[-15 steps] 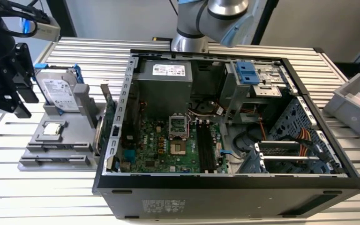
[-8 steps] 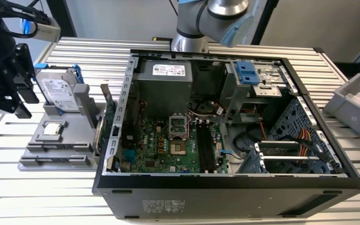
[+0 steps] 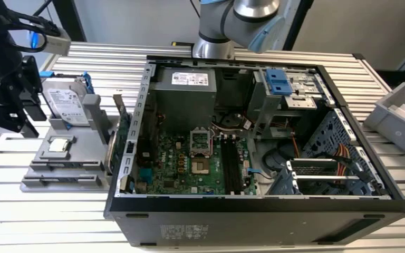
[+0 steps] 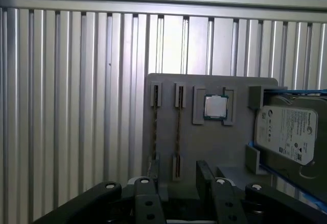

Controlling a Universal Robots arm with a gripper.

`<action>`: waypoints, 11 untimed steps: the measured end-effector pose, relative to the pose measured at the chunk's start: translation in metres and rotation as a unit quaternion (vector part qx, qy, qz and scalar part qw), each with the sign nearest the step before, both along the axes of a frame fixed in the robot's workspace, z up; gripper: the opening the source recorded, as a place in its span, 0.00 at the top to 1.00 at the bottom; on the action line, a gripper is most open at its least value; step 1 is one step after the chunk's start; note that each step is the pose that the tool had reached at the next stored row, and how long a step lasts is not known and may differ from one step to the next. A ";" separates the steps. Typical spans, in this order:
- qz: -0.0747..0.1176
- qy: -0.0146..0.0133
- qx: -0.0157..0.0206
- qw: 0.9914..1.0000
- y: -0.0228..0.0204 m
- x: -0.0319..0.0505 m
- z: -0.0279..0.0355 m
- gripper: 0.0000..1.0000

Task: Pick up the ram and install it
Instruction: 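Pick up the ram and move it above insertion slot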

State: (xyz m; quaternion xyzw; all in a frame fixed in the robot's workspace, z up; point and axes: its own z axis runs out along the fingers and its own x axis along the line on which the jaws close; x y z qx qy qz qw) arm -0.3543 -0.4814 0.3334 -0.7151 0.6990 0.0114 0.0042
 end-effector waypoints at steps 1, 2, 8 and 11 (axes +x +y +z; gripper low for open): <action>0.000 0.000 0.000 1.000 0.0000 0.0000 -0.0016 0.00; 0.000 0.000 0.000 1.000 0.0000 0.0000 -0.0029 0.00; -0.001 0.000 0.000 1.000 0.0000 -0.0009 -0.0111 0.00; -0.002 0.000 0.000 1.000 0.0000 -0.0018 -0.0151 0.00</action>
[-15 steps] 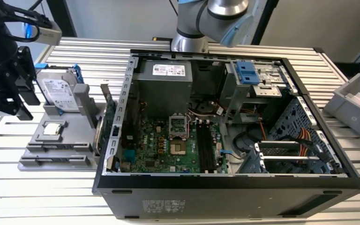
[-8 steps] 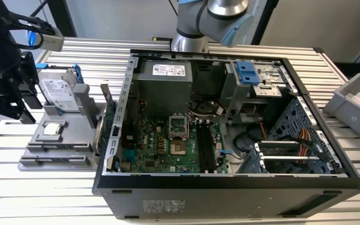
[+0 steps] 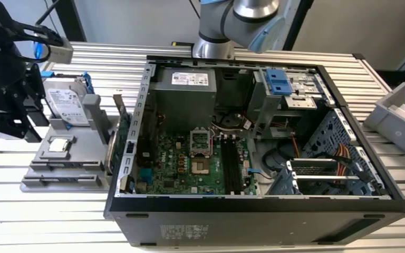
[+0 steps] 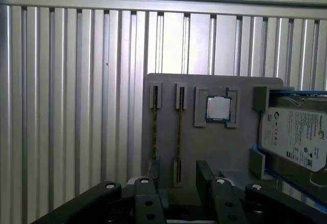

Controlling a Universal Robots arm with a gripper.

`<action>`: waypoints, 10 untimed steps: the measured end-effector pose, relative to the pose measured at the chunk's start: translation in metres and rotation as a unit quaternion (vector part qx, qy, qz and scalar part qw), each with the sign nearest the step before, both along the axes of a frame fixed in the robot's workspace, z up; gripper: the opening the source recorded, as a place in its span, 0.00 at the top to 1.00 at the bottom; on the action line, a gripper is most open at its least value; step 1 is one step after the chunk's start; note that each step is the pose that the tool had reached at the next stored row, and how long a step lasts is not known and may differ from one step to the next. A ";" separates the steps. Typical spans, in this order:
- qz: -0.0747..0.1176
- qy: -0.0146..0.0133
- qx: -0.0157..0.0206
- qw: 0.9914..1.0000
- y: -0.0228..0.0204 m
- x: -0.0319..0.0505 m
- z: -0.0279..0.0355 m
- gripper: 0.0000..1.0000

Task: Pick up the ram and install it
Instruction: 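Pick up the ram and move it above insertion slot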

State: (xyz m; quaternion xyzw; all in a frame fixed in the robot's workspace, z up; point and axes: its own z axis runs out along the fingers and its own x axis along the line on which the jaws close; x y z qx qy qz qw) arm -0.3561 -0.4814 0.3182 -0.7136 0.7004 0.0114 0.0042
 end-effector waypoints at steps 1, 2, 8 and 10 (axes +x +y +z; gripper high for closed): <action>0.000 0.000 0.000 1.000 0.0000 -0.0003 -0.0015 0.00; -0.001 0.000 0.000 1.000 0.0000 -0.0006 -0.0030 0.00; -0.002 0.000 0.000 1.000 -0.0003 -0.0022 -0.0109 0.00; -0.002 0.000 0.000 1.000 -0.0005 -0.0026 -0.0136 0.00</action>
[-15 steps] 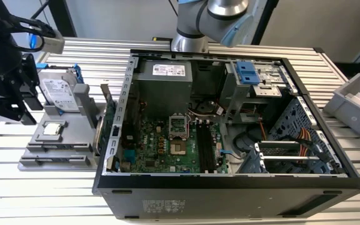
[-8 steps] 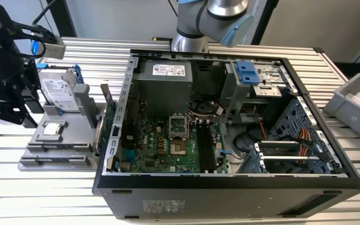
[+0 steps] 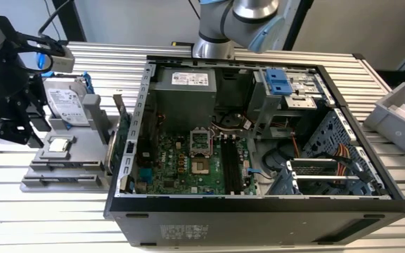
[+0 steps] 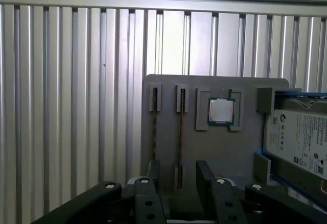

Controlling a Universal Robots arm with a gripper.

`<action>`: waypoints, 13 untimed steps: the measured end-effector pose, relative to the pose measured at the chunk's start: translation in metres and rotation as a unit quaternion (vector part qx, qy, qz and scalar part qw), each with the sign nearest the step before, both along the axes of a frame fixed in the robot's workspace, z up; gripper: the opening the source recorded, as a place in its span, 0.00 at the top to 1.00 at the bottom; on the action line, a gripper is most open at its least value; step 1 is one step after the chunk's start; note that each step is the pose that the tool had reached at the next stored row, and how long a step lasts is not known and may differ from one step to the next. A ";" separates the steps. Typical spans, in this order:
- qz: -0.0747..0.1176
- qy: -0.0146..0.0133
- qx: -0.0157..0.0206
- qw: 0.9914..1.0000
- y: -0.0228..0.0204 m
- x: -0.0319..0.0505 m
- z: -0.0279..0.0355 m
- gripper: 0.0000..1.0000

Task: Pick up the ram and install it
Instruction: 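Pick up the ram and move it above insertion slot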

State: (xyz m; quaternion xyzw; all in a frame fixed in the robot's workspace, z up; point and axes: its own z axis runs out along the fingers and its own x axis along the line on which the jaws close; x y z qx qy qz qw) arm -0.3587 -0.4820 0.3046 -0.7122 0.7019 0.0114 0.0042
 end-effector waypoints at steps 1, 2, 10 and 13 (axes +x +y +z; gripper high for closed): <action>0.000 0.000 0.000 1.000 -0.0002 -0.0002 -0.0013 0.00; 0.000 0.000 0.000 1.000 -0.0004 -0.0003 -0.0026 0.00; 0.000 0.000 0.000 1.000 -0.0022 -0.0010 -0.0128 0.00; 0.000 0.000 0.000 1.000 -0.0028 -0.0012 -0.0165 0.00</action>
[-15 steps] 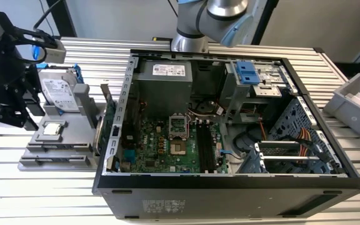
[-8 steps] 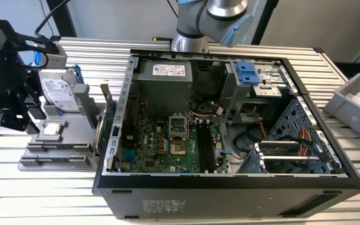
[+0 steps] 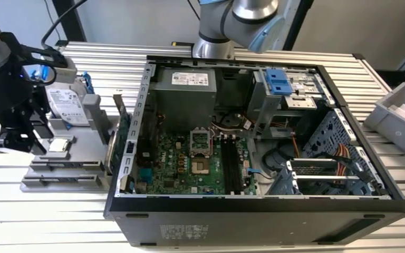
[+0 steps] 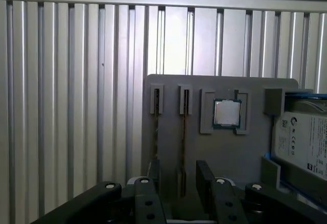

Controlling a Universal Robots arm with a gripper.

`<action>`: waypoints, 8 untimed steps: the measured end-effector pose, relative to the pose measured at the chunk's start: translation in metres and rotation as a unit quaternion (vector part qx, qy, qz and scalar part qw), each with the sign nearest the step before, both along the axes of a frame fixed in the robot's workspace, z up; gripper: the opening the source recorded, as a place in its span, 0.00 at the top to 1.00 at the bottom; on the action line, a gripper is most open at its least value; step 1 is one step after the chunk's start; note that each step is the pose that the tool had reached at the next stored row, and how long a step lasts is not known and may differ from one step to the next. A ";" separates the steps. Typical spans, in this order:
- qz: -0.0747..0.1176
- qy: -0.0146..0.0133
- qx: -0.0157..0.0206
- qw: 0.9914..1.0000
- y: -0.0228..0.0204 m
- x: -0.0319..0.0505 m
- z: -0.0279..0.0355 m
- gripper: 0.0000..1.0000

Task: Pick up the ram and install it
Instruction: 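Pick up the ram and move it above insertion slot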

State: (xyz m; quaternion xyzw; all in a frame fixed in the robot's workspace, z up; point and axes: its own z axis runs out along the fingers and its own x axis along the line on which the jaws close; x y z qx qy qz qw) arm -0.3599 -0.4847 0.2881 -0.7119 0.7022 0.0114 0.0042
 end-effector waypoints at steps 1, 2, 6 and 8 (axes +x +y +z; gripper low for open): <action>0.000 0.000 0.000 1.000 -0.0002 -0.0001 -0.0013 0.00; 0.000 0.000 0.000 1.000 -0.0004 -0.0001 -0.0024 0.00; 0.000 0.000 0.000 1.000 -0.0013 -0.0003 -0.0069 0.00; 0.000 0.000 0.000 1.000 -0.0019 -0.0004 -0.0091 0.00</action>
